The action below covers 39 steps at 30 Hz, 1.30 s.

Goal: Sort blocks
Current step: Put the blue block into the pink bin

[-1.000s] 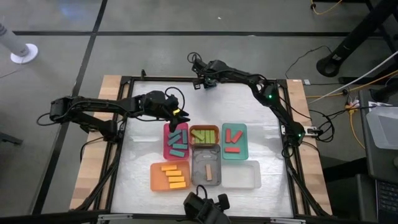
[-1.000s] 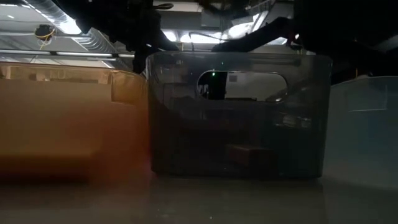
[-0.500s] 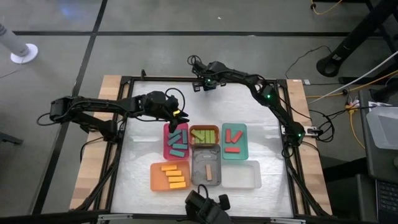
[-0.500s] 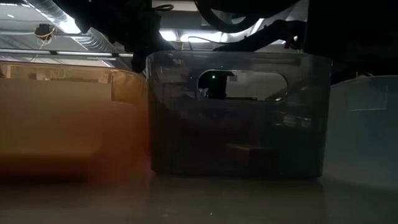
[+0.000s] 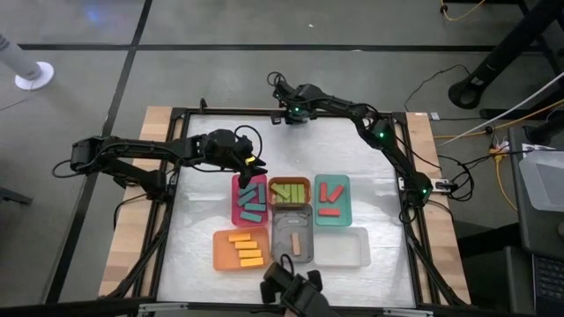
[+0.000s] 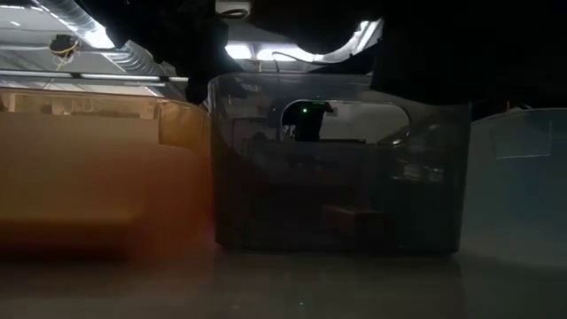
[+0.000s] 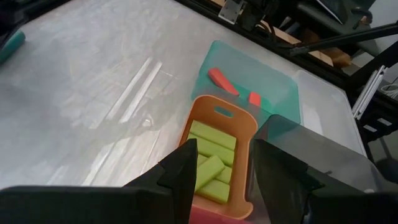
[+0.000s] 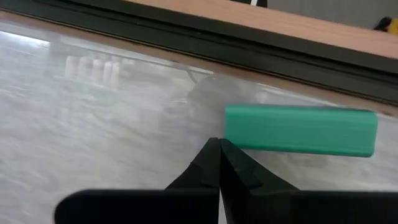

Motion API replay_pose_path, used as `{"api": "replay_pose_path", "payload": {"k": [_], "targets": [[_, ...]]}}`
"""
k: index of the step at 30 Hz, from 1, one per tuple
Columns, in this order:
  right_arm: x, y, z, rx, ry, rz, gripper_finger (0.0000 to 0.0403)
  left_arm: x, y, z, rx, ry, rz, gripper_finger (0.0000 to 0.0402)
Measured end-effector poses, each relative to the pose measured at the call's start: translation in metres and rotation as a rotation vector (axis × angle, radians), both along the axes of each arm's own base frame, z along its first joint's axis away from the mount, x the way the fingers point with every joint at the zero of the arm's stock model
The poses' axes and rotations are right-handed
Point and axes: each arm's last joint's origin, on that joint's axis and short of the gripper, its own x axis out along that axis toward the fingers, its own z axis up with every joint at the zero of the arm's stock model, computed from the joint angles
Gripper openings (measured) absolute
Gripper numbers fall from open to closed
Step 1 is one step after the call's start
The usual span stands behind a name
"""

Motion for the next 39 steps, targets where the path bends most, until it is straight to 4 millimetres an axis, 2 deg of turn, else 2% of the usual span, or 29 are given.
{"api": "replay_pose_path", "payload": {"k": [21, 32, 39], "targets": [[-0.007, -0.009, 0.0, -0.049, 0.032, -0.117, 0.0002, 0.0, 0.0, 0.0, 0.001, -0.001, -0.001, 0.0143], [-0.015, -0.02, -0.004, 0.075, -0.026, -0.131, 0.0002, 0.0, 0.0, 0.0, 0.0, -0.002, 0.0, 0.0143], [-0.017, -0.023, -0.006, 0.237, -0.125, -0.081, 0.0002, 0.0, 0.0, 0.0, 0.005, -0.002, -0.003, 0.0143]]}}
